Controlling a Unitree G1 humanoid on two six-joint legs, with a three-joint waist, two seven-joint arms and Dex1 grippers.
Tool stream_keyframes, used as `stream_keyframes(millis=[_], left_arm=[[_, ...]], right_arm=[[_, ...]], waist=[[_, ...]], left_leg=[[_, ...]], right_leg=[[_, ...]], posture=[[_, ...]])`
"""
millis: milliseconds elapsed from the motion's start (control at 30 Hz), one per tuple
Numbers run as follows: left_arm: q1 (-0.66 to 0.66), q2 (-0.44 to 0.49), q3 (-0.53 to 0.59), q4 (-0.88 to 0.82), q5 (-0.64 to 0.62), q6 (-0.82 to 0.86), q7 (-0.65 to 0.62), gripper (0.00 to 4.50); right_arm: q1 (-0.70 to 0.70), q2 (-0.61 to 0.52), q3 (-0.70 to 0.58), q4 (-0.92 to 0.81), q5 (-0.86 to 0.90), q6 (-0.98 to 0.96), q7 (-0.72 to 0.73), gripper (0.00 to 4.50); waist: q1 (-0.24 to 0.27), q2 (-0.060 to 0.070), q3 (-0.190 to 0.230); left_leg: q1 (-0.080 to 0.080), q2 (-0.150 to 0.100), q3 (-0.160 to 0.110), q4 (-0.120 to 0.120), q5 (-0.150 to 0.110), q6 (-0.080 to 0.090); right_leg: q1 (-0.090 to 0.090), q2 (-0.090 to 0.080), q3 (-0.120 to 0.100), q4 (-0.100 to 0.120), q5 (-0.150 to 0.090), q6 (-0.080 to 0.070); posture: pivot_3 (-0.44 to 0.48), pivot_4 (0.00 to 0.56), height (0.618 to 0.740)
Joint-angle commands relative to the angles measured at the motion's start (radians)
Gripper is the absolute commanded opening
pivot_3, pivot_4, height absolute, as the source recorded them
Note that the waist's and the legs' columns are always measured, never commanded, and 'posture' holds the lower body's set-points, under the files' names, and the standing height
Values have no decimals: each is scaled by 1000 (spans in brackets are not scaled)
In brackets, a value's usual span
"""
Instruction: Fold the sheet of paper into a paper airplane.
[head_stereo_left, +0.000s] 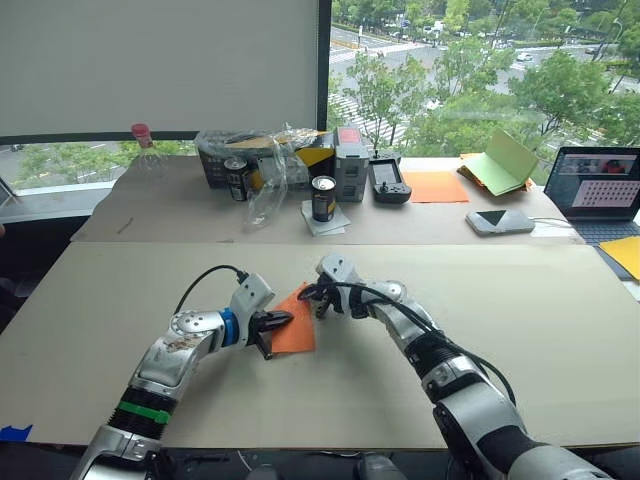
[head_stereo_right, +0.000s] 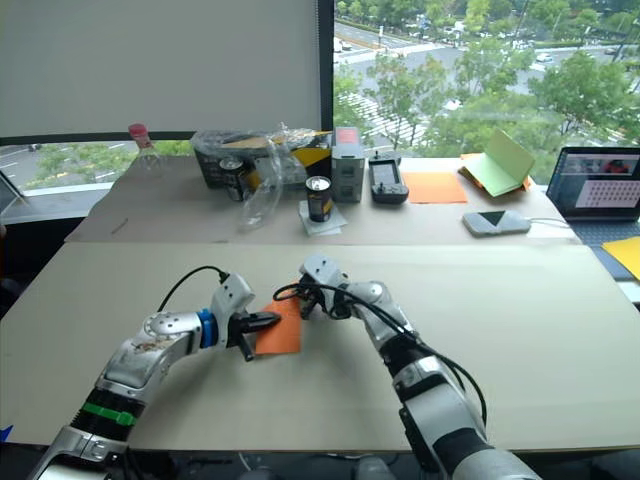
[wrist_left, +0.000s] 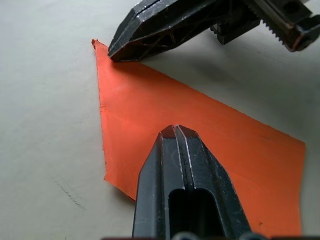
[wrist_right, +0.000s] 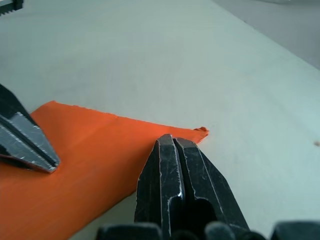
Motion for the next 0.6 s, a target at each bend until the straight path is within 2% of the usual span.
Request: stream_keyframes(millis=[33,233,400,600], left_arm=[[18,9,7,-9,6,8,0,17],[19,2,11,-7,3,11,0,17],[13,-6,15,3,-3,11,0,17],[3,-16,16,17,-3,13,-3,17]], right_arm=[[-45,9,-28,117,-15,-65,-33,0],[-84,10,-74,167,3,-158,-48,0],[-34,-5,-110,1,73,-152,80,0],[108,-28,-42,-194,55,-57,187,0]], waist=[[0,0,0],[-1,0,0],[-1,0,0],[2,0,0]], left_leg=[[0,0,0,-1,0,0],[1,0,0,-1,0,0],[0,0,0,-2,0,0],[0,0,0,-2,0,0]], right_leg=[[0,0,0,0,0,0],[0,0,0,0,0,0],[0,0,0,0,0,0],[0,0,0,0,0,0]], posture=[[0,150,732],[0,150,732],[0,150,732],[0,150,732]])
